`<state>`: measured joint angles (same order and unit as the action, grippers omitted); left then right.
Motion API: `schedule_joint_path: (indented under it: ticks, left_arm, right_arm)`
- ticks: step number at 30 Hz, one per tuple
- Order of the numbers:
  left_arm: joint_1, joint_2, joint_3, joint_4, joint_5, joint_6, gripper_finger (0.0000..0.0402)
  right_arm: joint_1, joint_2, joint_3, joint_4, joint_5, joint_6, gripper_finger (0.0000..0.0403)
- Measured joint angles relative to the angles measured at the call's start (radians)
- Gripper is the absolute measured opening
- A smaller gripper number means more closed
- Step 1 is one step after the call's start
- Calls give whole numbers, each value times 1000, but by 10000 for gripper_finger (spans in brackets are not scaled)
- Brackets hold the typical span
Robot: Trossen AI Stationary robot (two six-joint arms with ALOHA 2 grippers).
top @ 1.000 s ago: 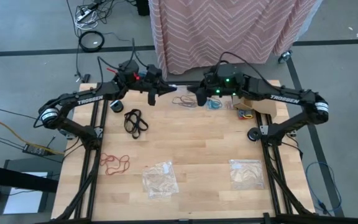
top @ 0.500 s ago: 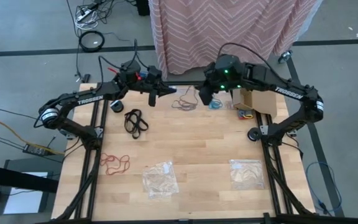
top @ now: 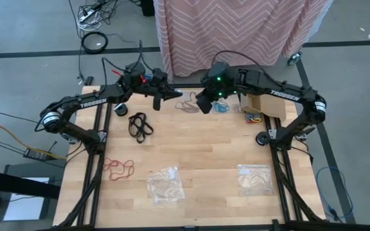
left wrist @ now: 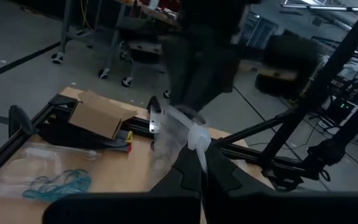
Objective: Sort rubber bands
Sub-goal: Put the black rubber band into the bottom center transparent zip bag, then close the bottom center transparent zip bag
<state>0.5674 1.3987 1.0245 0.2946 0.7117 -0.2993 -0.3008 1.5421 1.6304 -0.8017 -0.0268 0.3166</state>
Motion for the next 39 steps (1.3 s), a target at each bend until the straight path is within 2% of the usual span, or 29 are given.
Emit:
schedule_joint_path:
  ticks: [3, 7, 19, 23, 27, 31, 34, 35, 37, 39]
  left_arm:
    - [1, 0, 0, -7, 9, 0, 0]
    - [2, 0, 0, -12, 21, 0, 0]
    - [2, 0, 0, -7, 40, 4, 0]
    - [2, 0, 0, 1, 83, 2, 0]
    - [2, 0, 0, 2, 88, -17, 0]
    - [2, 0, 0, 4, 116, -11, 0]
    - [16, 0, 2, -117, -3, 43, 0]
    - [26, 4, -1, -136, 12, 35, 0]
    - [28, 4, -2, -110, 109, 26, 0]
    - [17, -16, 1, -116, 129, 32, 0]
  right_arm:
    - [0, -11, 0, 33, 22, -10, 2]
    - [-2, -53, 1, 45, -22, -90, 23]
    - [0, -76, 1, 87, -132, -197, 191]
    - [3, -52, 1, 136, -126, -207, 223]
    - [3, -14, 1, 154, -119, -224, 229]
    - [3, 22, 1, 181, -124, -232, 217]
    - [4, 48, 1, 187, -141, -224, 205]
    - [4, 48, 0, 193, -156, -217, 202]
    - [7, 44, 0, 199, -173, -206, 195]
    - [11, 39, 1, 205, -176, -206, 191]
